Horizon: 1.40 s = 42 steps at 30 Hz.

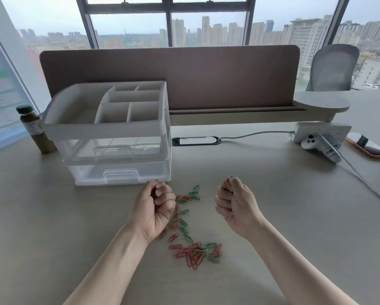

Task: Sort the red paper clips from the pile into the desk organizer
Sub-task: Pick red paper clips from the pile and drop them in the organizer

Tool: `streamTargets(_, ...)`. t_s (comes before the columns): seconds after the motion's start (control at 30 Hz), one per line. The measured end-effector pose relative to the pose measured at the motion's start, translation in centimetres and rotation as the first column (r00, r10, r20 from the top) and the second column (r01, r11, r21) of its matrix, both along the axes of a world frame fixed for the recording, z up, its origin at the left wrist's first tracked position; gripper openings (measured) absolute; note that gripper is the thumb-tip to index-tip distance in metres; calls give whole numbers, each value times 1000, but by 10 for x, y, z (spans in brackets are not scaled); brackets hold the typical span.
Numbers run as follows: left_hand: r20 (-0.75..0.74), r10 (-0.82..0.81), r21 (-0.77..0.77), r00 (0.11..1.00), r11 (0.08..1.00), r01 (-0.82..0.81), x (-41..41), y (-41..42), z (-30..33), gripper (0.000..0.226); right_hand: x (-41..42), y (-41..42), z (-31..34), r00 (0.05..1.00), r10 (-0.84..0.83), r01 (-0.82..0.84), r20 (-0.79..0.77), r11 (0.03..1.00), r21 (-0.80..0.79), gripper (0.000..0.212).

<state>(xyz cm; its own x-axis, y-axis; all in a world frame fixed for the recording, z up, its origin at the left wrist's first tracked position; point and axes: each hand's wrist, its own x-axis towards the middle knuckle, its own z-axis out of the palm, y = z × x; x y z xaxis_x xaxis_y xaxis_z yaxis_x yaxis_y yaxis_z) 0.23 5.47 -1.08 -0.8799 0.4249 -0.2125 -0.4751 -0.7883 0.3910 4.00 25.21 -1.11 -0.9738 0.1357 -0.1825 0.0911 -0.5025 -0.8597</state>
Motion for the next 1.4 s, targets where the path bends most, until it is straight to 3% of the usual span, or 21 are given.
streamTargets(0.2, -19, 91, 11, 996, 996, -91, 3, -7, 19, 16, -13, -28, 19, 995, -75, 75, -59, 997, -8, 30)
streamTargets(0.37, -100, 156, -152, 983, 974, -170, -14, -28, 49, 23, -35, -62, 52, 985, -73, 80, -154, 996, 35, 31)
streamTargets(0.63, -444, 262, -416, 857, 787, -456, -80, -33, 158, 27, -99, -88, 126, 949, -144, 137, -279, 990, -44, 21)
streamTargets(0.87, -523, 215, -513, 825, 693, -506, -155, -12, 178, 24, -146, -93, 147, 939, -185, 155, -291, 980, -123, 27)
streamTargets(1.23, -684, 279, -458, 674, 555, -694, -178, -2, 159, 30, -169, -84, 146, 929, -276, 216, -248, 946, -243, 25)
streamTargets(1.4, -656, 286, -379, 698, 676, -632, -177, -2, 158, 36, -170, -84, 146, 925, -291, 218, -243, 933, -285, 25)
